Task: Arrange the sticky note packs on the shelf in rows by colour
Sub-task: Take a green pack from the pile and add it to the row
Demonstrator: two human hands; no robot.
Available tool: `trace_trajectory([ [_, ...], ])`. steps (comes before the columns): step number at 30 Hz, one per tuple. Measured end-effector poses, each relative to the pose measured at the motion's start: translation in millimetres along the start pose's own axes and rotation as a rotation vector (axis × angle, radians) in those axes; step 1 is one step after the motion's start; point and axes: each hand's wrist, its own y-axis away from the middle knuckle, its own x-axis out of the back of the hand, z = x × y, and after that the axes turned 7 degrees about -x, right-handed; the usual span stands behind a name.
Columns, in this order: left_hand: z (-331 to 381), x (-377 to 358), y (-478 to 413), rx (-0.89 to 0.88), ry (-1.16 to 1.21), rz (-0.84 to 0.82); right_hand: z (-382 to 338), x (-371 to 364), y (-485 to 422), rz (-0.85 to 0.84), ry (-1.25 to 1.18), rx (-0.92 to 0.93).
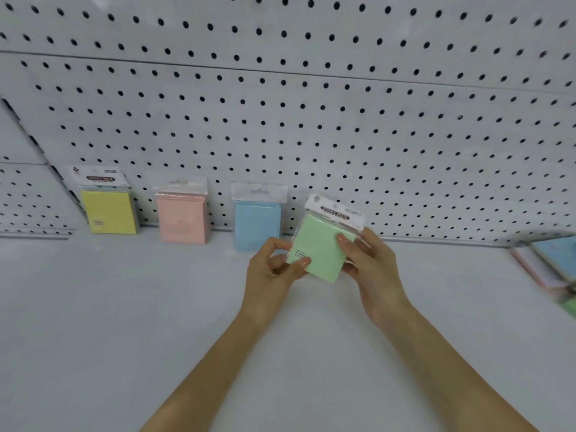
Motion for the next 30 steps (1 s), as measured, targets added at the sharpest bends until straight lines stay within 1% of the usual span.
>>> trace_trajectory([
  [2,-5.4,4.1,-1.3,-0.053,-0.115,0.014,-2.3,4.8,-7.3,-0.023,0.092,0.098],
  [6,-7.0,22.8,-8.8,-0.201,-0.343,0.171,-1.9,15.2,-26.2,-0.029,0.368,0.249],
  [8,-5.0,32.4,-13.3,-0.23,-0.468,0.197,-0.8,18.0,-36.9,-0.016,0.42,0.255],
  [12,-10.5,45.8,-19.3,-0.237,-0.662,0.159,-1.6,20.9,-50.7,-0.024,0.417,0.239],
  [14,-14.0,49.0,-21.7,-0.214,-0.656,0.159,-1.0,21.1,-53.7,-0.047,0.452,0.246],
  [16,-15.3,49.6,-23.7,-0.194,-0.601,0.159,2.3,21.2,-56.0,-0.032,0.443,0.246],
  [19,-15.0,49.0,-24.6,-0.174,-0.517,0.166,7.9,22.0,-58.6,0.032,0.428,0.266],
  [22,-14.3,49.7,-24.2,-0.167,-0.459,0.18,11.0,18.8,-61.5,0.094,0.481,0.317],
  [27,-15.7,52.4,-24.4,-0.176,-0.46,0.158,12.9,10.7,-67.5,0.187,0.538,0.376],
  [30,-14.3,56.4,-24.8,-0.188,-0.463,0.149,15.8,13.3,-71.7,0.236,0.586,0.35],
])
